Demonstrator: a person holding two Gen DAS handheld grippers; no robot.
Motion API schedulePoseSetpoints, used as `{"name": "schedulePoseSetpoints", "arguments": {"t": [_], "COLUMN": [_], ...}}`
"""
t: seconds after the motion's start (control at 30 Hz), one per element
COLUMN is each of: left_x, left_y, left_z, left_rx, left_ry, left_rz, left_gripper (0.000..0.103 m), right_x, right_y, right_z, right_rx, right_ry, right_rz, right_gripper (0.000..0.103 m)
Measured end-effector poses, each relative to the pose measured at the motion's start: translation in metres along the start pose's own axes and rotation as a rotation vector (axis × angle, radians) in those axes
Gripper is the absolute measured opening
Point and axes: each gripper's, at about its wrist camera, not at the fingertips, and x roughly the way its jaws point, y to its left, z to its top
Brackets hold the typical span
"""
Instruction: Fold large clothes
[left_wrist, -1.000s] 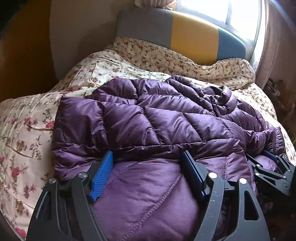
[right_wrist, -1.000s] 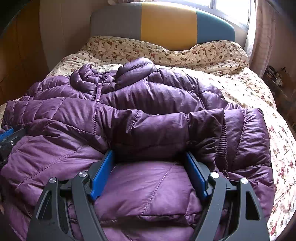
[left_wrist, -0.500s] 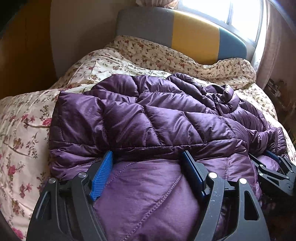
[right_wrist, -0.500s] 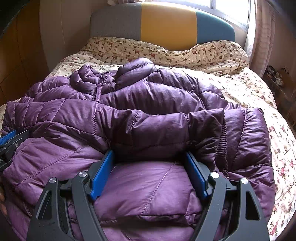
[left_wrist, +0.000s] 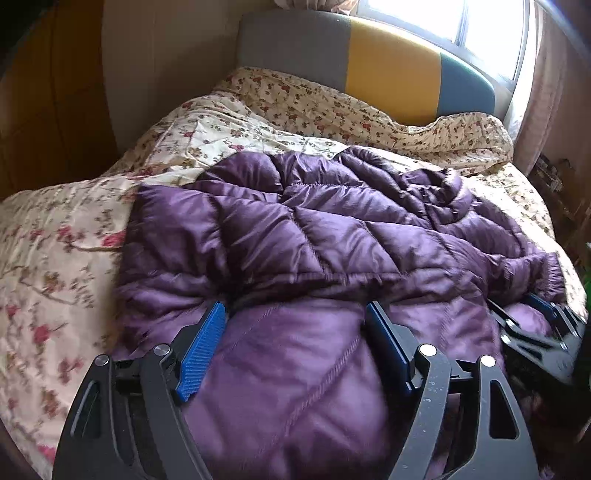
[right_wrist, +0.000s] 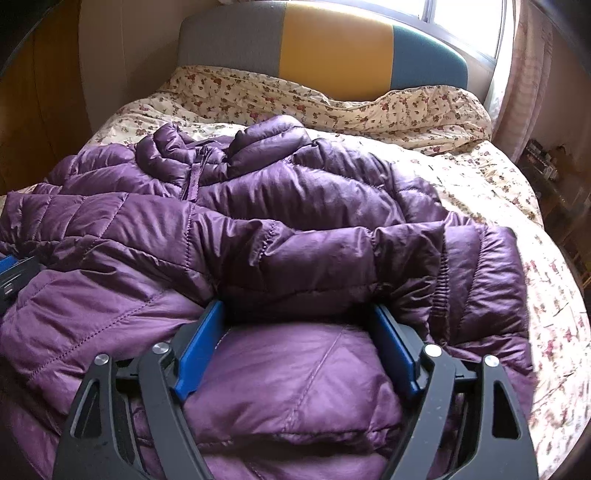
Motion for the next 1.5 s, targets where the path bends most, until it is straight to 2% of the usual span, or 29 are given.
{"name": "schedulePoseSetpoints", "arguments": {"t": [0.07,0.23,0.33,0.7,0.93,1.23,1.33,1.4,1.5], "left_x": [-0.019,-0.068,-0.094,-0.166,-0.184,-0.19,-0.194,-0.197,-0.201], "left_y": [0.007,0.034,0.045,0.056,0.06,0.07,0.071,0.073,0.078], "left_z": [-0.005,-0.036,-0.062,-0.149,-0.183,-0.214,-0.226,-0.233,-0.243], "left_rx": [-0.014,-0.023,-0.003,0.064,0.075,0.035,0.009,-0.016,-0.062], "left_ry": [-0.009,-0.01,0.002,0.001,0.011,0.051,0.064,0.071,0.082], "left_rz": [-0.017,-0.022,-0.015,-0.005,0.001,-0.024,-0.045,-0.064,-0.088], "left_gripper": [0.078,0.079,0.079,0.079,0.079,0.079,0.079,0.072,0.071], "right_x": [-0.013,-0.055,-0.077,-0.132,-0.15,-0.178,-0.188,-0.194,-0.204], "right_y": [-0.006,-0.019,-0.032,-0.076,-0.1,-0.111,-0.111,-0.109,-0.106], "right_z": [0.003,-0.011,-0.035,-0.135,-0.184,-0.218,-0.231,-0.236,-0.245], "right_rx": [0.015,0.018,0.009,-0.022,0.027,0.069,0.069,0.059,0.039], "right_ry": [0.009,0.016,0.058,0.143,0.187,0.207,0.225,0.231,0.247], "right_rz": [0.038,0.104,0.128,0.091,0.085,0.132,0.166,0.182,0.219], "right_gripper": [0.094,0.097,0.097,0.097,0.097,0.096,0.091,0.087,0.078]}}
